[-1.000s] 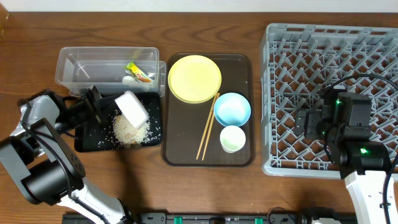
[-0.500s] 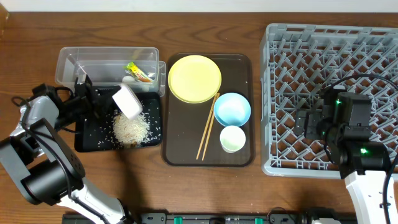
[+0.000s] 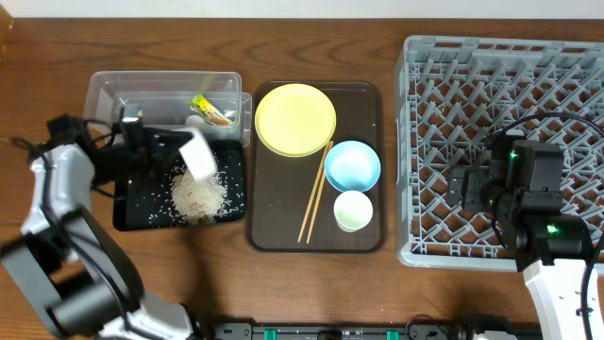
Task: Sort waste into correct bins and load items into the dishwasher rack
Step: 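Return the emptied white bowl to the brown tray, then grasp the white cup on the brown tray with the left gripper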
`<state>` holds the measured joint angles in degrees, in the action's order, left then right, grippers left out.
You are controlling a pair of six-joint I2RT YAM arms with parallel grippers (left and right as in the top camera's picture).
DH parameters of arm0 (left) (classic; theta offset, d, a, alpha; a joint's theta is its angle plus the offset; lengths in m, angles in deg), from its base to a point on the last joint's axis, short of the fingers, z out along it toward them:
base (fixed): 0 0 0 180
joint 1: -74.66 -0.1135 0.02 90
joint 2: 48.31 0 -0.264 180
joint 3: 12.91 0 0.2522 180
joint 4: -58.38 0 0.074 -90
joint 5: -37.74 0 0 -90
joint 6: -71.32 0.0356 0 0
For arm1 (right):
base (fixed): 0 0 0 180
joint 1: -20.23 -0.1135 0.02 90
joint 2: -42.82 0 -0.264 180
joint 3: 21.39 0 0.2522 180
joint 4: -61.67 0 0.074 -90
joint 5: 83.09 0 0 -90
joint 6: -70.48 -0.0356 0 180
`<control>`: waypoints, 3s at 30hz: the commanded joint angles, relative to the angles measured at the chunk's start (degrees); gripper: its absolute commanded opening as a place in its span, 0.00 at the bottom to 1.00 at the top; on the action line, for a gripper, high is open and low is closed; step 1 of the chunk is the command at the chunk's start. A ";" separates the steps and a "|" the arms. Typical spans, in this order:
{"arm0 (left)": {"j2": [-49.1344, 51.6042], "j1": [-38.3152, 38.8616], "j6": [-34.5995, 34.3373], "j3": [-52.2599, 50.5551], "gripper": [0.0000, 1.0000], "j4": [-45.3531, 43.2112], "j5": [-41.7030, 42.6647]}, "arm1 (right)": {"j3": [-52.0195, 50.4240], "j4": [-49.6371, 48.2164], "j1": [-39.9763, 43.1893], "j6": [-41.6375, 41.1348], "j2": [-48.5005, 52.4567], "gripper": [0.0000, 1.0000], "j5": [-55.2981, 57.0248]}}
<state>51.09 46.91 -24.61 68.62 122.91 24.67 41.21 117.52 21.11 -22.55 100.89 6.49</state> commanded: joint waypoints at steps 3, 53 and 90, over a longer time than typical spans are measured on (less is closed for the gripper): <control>-11.80 12.52 1.42 -0.09 0.06 -1.97 -21.64 | 1.09 -0.07 -0.55 -0.76 -0.02 0.99 -0.26; -7.28 61.96 -1.88 3.23 0.52 -9.73 -54.42 | 1.09 0.81 -0.55 -0.76 -0.02 0.99 -0.26; -8.48 45.59 -14.45 3.28 0.06 -18.21 -32.63 | 1.09 -11.08 -0.55 0.13 0.66 0.99 -19.30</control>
<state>42.45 96.55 -32.37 71.07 107.61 -18.46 41.27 107.23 21.11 -22.50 100.95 -0.84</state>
